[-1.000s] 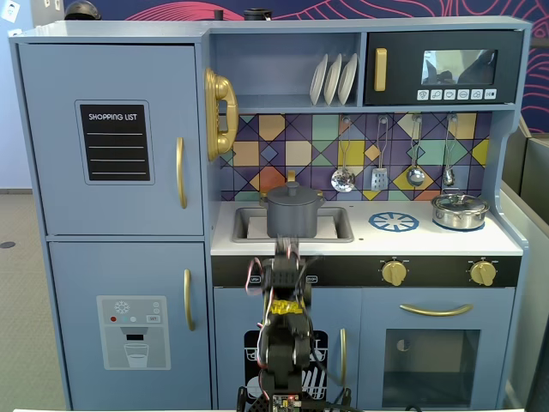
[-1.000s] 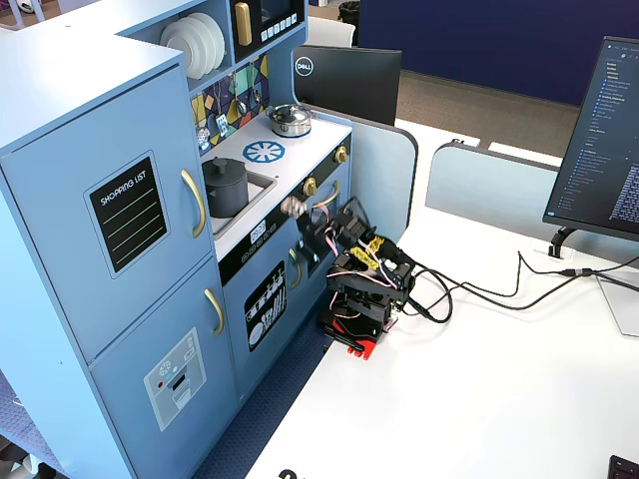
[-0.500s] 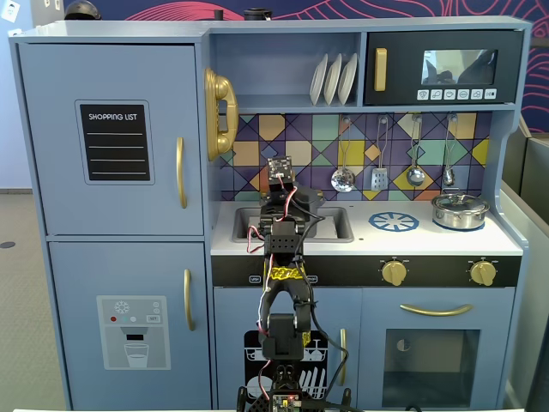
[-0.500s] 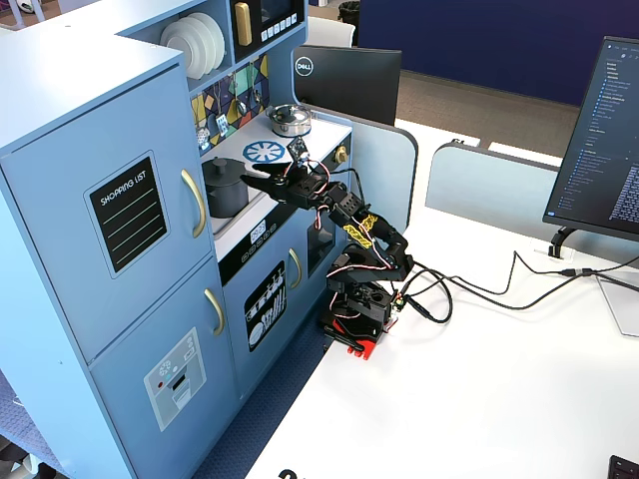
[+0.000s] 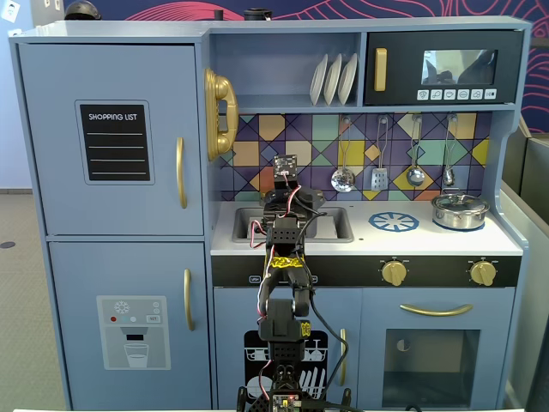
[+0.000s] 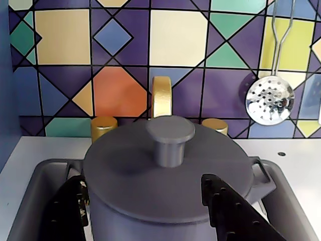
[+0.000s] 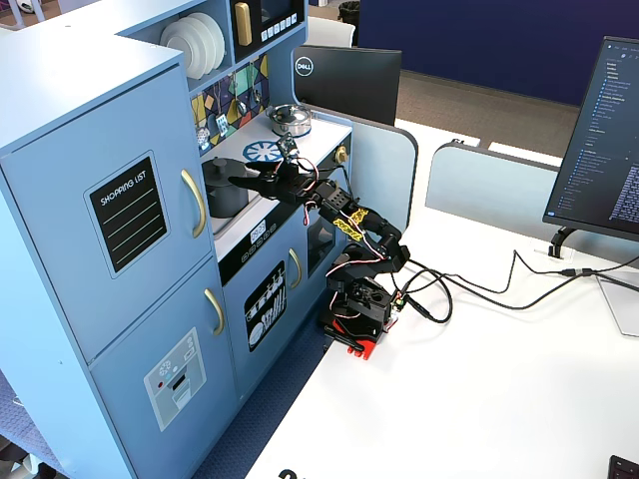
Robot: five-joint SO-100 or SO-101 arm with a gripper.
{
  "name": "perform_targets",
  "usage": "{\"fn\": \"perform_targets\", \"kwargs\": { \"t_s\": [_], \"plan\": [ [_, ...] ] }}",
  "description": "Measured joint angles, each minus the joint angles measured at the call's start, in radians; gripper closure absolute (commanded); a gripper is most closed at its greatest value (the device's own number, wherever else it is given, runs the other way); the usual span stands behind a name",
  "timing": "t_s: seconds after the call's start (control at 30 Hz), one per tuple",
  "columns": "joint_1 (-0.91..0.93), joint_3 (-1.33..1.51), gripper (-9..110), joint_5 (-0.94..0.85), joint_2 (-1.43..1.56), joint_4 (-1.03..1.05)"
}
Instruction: Take off the lid from the gray recipient and place it on the counter
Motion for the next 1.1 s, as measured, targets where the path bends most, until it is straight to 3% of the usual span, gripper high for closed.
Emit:
{"fn": "perform_targets", "kwargs": {
  "t_s": [0.43,1.1],
  "plan": [
    [0.009,-0.015,84,0.005,-0.190,-0.183],
    [0.009,-0.149,85,0.029,-0.431,-0.272]
  ]
}}
